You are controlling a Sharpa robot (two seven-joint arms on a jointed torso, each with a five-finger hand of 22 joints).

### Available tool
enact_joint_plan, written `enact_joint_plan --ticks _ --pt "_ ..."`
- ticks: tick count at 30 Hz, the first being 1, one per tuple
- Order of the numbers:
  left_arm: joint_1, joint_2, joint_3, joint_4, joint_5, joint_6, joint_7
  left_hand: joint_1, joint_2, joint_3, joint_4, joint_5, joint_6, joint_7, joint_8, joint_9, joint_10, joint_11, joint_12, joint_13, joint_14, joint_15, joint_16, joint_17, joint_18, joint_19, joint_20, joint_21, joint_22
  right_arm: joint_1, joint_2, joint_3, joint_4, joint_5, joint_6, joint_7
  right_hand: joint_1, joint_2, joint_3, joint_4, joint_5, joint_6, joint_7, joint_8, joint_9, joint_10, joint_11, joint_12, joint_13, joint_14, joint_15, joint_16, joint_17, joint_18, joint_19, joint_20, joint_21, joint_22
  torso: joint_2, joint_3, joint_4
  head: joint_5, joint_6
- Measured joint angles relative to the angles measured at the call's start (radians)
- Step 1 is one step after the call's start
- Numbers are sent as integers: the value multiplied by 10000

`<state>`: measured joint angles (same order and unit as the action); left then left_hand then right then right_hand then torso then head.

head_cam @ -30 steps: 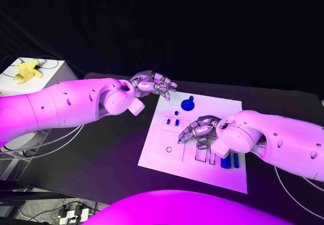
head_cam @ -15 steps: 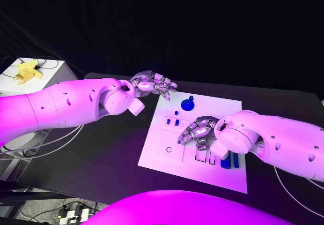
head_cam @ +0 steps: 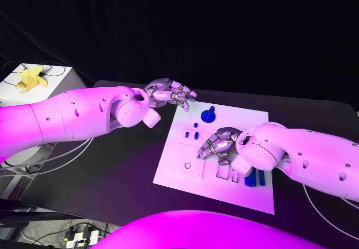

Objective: Assemble the parts on the task board

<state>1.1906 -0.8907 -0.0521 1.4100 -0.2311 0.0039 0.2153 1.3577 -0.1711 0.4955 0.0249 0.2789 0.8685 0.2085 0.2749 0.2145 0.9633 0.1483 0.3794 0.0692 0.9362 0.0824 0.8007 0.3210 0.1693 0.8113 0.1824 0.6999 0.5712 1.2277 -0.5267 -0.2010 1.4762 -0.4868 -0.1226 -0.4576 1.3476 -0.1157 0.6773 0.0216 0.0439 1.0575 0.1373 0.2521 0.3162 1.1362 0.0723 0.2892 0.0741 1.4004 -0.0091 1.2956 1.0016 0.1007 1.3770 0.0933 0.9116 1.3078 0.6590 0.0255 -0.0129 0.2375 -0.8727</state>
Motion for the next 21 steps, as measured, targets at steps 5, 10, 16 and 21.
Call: enact_joint_plan --ticks 5,10,16,21 --pt "0 -3 0 4 -1 2 -7 0 0 0 0 0 0 0 0 1 0 0 0 0 0 0 0 -1 0 0 0 0 0 0 16 -11 -23 -42 10 -56 15 15 0 0 -2 -3 4 18 16 0 0 -1 -1 0 0 0 0 -1 0 0 0 -1 0 -2 2 12 0" --pt "0 -3 0 6 -2 5 -15 0 0 0 0 0 0 0 0 1 0 0 0 0 0 0 0 -1 -1 0 0 0 0 -1 35 -16 -25 -48 34 -105 28 28 -1 1 26 -8 8 18 27 1 -1 2 -7 0 0 0 -1 -2 0 0 0 -1 0 -2 2 20 0" --pt "0 -4 0 9 -7 7 -23 0 0 0 0 0 0 0 0 1 0 0 0 0 0 0 0 -1 -1 0 0 0 0 -3 53 -23 -61 -61 62 -154 28 28 15 -16 27 -19 13 18 28 1 0 29 -7 0 0 0 -1 -2 -1 0 0 -2 0 -2 0 29 0" --pt "0 -4 0 10 -10 8 -26 0 0 0 0 0 0 0 0 2 0 0 0 0 0 0 0 -2 -1 0 0 0 0 -7 83 -28 -60 -70 80 -172 29 29 28 -29 26 -25 11 17 34 1 -1 29 -3 0 0 0 -1 -2 -1 0 0 -2 -1 2 0 31 0"
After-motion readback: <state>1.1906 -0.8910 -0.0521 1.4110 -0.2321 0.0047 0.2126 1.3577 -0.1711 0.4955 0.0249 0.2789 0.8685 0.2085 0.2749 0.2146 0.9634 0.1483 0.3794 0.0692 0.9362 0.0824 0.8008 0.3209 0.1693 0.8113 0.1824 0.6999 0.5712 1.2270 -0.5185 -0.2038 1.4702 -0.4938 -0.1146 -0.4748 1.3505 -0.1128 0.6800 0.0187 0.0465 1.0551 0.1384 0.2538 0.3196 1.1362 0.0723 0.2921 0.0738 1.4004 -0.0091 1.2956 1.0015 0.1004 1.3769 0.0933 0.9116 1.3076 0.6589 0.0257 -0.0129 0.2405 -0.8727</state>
